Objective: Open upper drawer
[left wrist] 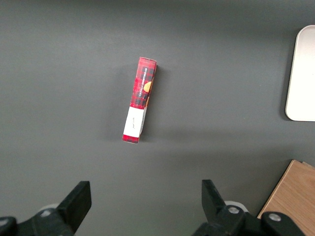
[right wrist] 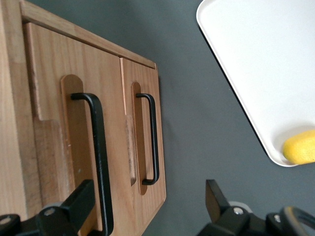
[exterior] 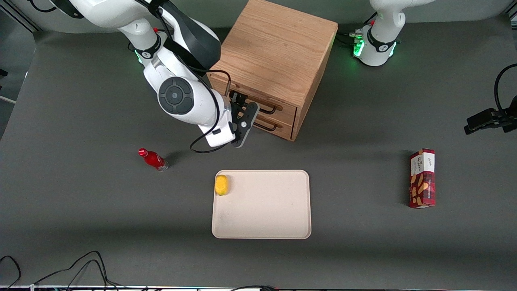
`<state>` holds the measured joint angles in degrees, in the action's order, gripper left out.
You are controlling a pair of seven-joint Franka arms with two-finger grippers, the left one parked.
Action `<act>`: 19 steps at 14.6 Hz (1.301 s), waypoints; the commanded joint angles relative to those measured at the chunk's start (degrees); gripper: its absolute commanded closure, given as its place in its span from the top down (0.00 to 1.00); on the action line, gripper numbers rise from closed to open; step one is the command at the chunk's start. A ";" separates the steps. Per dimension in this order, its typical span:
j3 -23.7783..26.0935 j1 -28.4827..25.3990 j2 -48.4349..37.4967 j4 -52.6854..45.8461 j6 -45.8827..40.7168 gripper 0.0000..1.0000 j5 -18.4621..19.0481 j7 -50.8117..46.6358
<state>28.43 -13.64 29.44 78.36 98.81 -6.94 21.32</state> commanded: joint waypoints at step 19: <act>3.03 -0.25 -1.40 9.88 7.62 1.00 0.61 0.74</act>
<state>31.50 -13.79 29.43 86.41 104.88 -6.93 21.36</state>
